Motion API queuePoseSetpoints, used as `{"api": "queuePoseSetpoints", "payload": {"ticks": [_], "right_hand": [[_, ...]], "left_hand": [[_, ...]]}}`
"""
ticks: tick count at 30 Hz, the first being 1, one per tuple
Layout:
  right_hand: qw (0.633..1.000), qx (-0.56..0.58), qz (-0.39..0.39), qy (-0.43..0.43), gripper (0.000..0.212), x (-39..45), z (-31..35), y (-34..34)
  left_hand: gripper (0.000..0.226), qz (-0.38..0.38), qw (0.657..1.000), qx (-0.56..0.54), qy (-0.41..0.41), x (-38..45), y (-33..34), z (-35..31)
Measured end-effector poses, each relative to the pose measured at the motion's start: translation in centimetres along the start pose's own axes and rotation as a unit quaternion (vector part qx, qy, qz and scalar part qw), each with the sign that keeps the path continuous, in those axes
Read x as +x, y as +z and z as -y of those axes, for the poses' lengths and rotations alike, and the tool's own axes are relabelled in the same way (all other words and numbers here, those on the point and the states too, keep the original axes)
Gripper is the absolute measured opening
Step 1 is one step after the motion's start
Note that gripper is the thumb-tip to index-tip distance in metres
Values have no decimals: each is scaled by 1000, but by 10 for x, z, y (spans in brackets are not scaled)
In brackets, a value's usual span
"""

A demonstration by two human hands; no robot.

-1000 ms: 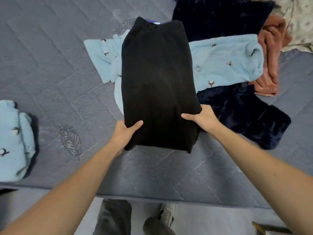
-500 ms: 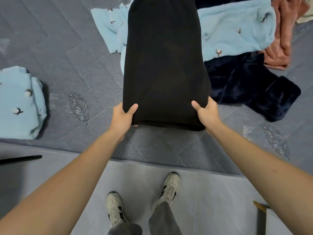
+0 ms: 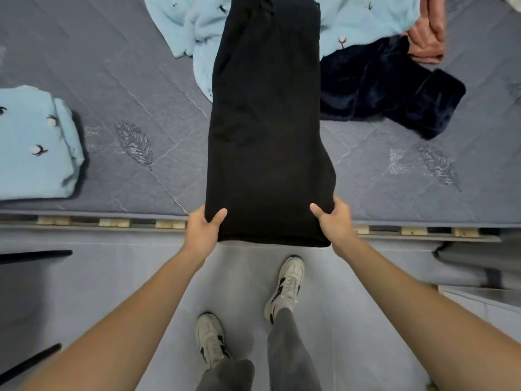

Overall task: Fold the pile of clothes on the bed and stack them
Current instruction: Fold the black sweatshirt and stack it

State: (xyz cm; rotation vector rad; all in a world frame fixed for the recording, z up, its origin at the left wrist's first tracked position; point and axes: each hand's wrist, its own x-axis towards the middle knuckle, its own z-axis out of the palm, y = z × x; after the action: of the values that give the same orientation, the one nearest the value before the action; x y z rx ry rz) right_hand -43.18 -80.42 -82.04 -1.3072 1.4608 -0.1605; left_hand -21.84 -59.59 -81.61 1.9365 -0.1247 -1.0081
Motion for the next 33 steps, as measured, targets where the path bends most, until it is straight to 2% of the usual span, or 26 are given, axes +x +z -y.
{"api": "queuePoseSetpoints", "payload": {"ticks": [2,6,10,13,15,17,19,22,25,28,31,33], "right_hand": [[1000,0,8,23,37,-22,-28,0],[996,32,18,79,18,-48,-65,-3],[997,26,25,67,9,-57,-73,-9],[997,29,46,54,22,-65,-65,-15],[998,17,39,43,37,-72,-54,-20],[999,22,40,11,55,-81,-42,-26],[995,51,74,-33,66,-92,-30,-32],[993,23,93,-73,48,-101,-11,-39],[991,-18,94,-92,26,-98,9,-46],[993,35,108,-41,23,-90,33,-56],[977,159,141,19,21,-75,66,-64],[964,212,158,37,39,-61,89,-66]], "left_hand": [[12,19,1000,-5,-24,-20,-4,20],[14,9,998,-17,-54,-45,-8,44],[16,-11,999,-14,-50,-51,-7,49],[14,-45,999,-4,-30,-55,-10,41],[25,-64,998,-8,-4,-61,-15,31],[40,-43,999,6,31,-69,-22,20],[36,-6,997,44,63,-75,-28,9],[28,23,995,70,66,-81,-37,-10],[35,41,999,7,32,-81,-45,-37],[39,46,996,-77,-11,-73,-47,-67],[58,78,991,-104,-33,-60,-45,-100],[70,103,987,-115,-50,-49,-41,-122]]}}
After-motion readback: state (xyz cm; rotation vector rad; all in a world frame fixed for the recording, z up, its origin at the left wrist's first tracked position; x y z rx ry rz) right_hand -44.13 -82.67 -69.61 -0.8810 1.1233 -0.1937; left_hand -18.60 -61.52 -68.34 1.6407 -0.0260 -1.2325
